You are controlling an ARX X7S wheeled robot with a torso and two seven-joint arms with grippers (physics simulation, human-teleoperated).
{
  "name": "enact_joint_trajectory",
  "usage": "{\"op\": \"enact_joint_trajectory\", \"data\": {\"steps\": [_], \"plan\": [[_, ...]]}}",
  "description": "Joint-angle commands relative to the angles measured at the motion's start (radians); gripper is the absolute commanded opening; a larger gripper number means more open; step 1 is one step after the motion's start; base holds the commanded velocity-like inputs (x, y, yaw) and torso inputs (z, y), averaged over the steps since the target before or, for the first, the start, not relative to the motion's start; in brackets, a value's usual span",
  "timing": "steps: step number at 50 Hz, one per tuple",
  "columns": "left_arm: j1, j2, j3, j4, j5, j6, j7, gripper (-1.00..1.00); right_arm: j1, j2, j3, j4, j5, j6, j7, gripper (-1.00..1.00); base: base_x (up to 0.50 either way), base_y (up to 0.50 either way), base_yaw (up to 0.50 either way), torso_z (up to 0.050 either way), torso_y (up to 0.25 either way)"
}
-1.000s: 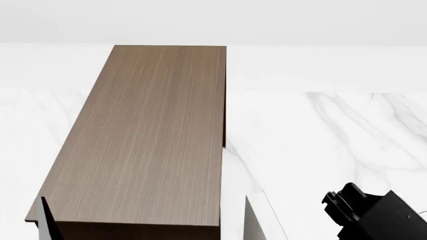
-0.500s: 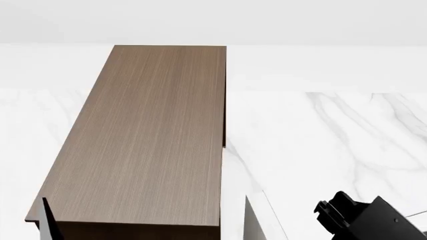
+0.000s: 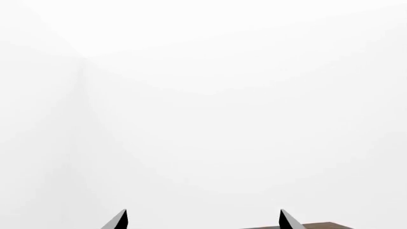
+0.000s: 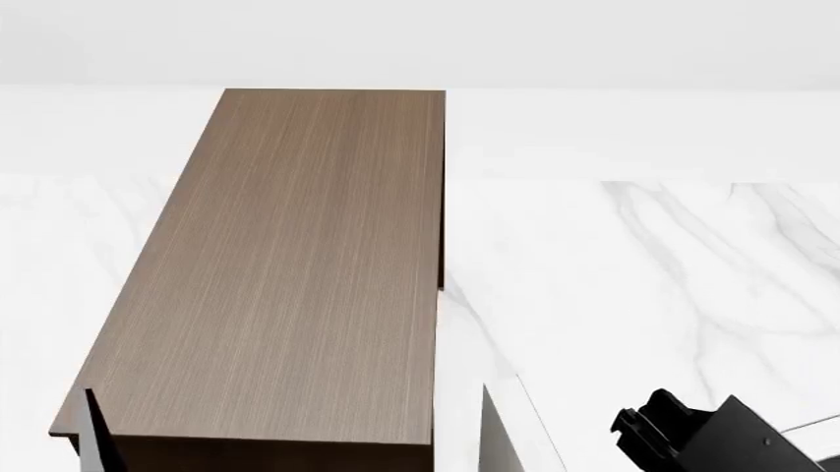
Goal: Pick up the book in the middle and place it on the cabinet shelf.
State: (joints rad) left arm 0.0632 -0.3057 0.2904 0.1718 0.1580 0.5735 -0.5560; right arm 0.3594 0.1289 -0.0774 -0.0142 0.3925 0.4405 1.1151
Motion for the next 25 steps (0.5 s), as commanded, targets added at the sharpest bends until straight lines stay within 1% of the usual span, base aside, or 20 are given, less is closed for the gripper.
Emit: {"op": "enact_joint_trajectory", "data": {"steps": [1,25], "plan": [[-0.001,0.014,-0.019,0.004,0.013,0.001,0.017,1.00,-0.004,-0.012,0.005,0.020,-0.018,-0.018,-0.020,1.00,0.00,0.00,0.00,0.000,0.000],[-0.006,0.007,-0.013,-0.001,0.007,-0.002,0.008,1.00,0.013,-0.007,-0.013,0.091,-0.006,-0.040,-0.023,1.00,0.00,0.00,0.00,0.000,0.000]]}}
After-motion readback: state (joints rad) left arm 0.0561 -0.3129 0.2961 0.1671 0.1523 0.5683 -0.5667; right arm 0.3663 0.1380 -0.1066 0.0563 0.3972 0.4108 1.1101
